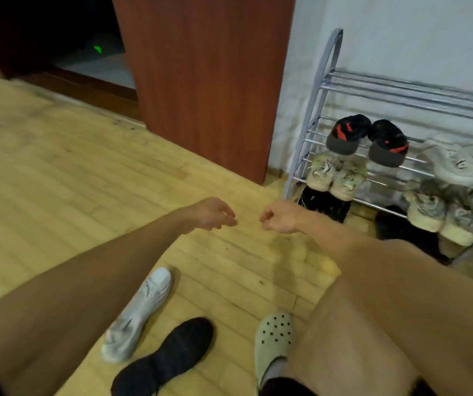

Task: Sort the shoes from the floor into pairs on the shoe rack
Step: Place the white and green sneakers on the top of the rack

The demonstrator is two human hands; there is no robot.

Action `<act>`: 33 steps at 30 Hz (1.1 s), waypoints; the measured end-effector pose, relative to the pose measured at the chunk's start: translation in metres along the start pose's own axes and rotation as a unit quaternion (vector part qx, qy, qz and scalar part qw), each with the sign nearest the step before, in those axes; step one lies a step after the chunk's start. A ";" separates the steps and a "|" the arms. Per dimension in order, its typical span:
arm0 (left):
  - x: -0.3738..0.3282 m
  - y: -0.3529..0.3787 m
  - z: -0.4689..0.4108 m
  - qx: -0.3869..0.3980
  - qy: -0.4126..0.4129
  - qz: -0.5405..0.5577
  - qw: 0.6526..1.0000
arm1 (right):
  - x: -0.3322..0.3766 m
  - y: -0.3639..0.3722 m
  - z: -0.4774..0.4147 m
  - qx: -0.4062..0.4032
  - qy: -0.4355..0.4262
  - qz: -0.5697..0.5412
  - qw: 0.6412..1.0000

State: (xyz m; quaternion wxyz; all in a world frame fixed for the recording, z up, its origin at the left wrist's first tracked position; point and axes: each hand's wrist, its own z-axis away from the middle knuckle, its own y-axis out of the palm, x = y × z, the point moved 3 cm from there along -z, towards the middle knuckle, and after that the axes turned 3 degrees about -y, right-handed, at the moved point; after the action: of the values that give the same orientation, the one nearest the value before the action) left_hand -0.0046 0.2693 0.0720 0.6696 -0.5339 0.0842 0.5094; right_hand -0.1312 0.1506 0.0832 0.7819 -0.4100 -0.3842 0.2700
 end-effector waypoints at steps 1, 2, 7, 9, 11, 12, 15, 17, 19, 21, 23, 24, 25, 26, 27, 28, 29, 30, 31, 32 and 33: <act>0.024 0.005 0.010 0.001 -0.021 0.005 1.000 | 0.012 0.018 -0.003 0.018 -0.006 0.006 1.000; 0.047 0.010 0.019 0.003 -0.043 0.012 0.999 | 0.021 0.035 -0.005 0.035 -0.011 0.011 0.999; 0.152 0.048 0.061 0.027 -0.142 0.040 0.989 | 0.051 0.116 -0.009 0.100 -0.017 0.003 0.995; 0.184 0.063 0.071 0.031 -0.175 0.057 0.982 | 0.057 0.143 -0.010 0.120 -0.016 -0.005 0.993; 0.208 0.077 0.076 0.036 -0.197 0.079 0.977 | 0.061 0.168 -0.012 0.139 -0.014 -0.017 0.990; 0.218 0.083 0.076 0.043 -0.202 0.061 0.977 | 0.061 0.179 -0.012 0.150 -0.012 -0.025 0.988; 0.245 0.096 0.072 0.039 -0.227 -0.019 0.973 | 0.055 0.206 -0.012 0.175 -0.006 -0.039 0.984; 0.266 0.100 0.069 0.014 -0.261 -0.045 0.964 | 0.047 0.217 -0.014 0.187 0.002 -0.041 0.981; 0.289 0.100 0.068 -0.044 -0.302 -0.048 0.951 | 0.040 0.221 -0.016 0.194 0.010 -0.037 0.980; 0.311 0.097 0.069 -0.122 -0.348 -0.047 0.928 | 0.036 0.222 -0.020 0.195 0.012 -0.037 0.980; 0.331 0.099 0.074 -0.184 -0.429 0.022 0.884 | 0.036 0.225 -0.024 0.200 0.002 -0.038 0.979; 0.340 0.103 0.077 -0.197 -0.469 0.085 0.857 | 0.037 0.227 -0.025 0.202 -0.003 -0.037 0.979; 0.347 0.108 0.077 -0.200 -0.495 0.152 0.832 | 0.038 0.228 -0.027 0.205 -0.008 -0.035 0.978; 0.352 0.112 0.076 -0.198 -0.505 0.207 0.814 | 0.039 0.230 -0.027 0.209 -0.012 -0.033 0.977; 0.357 0.114 0.075 -0.198 -0.509 0.236 0.804 | 0.040 0.232 -0.028 0.213 -0.016 -0.030 0.977; 0.361 0.115 0.075 -0.202 -0.510 0.239 0.801 | 0.041 0.233 -0.029 0.215 -0.020 -0.026 0.976; 0.364 0.115 0.076 -0.204 -0.514 0.229 0.801 | 0.042 0.234 -0.030 0.217 -0.023 -0.024 0.975; 0.366 0.116 0.076 -0.199 -0.518 0.220 0.803 | 0.042 0.234 -0.031 0.220 -0.027 -0.023 0.975; 0.366 0.118 0.076 -0.187 -0.518 0.216 0.807 | 0.043 0.235 -0.031 0.222 -0.030 -0.023 0.974; 0.365 0.122 0.075 -0.173 -0.516 0.213 0.812 | 0.043 0.236 -0.031 0.225 -0.032 -0.022 0.974; 0.363 0.125 0.074 -0.163 -0.518 0.206 0.814 | 0.042 0.236 -0.030 0.228 -0.034 -0.019 0.973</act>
State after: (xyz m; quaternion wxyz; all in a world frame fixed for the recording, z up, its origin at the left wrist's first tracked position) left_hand 0.0362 0.5321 -0.2147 0.3972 -0.2629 -0.2513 0.8426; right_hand -0.1081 0.2907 -0.1119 0.8465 -0.2044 -0.3466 0.3487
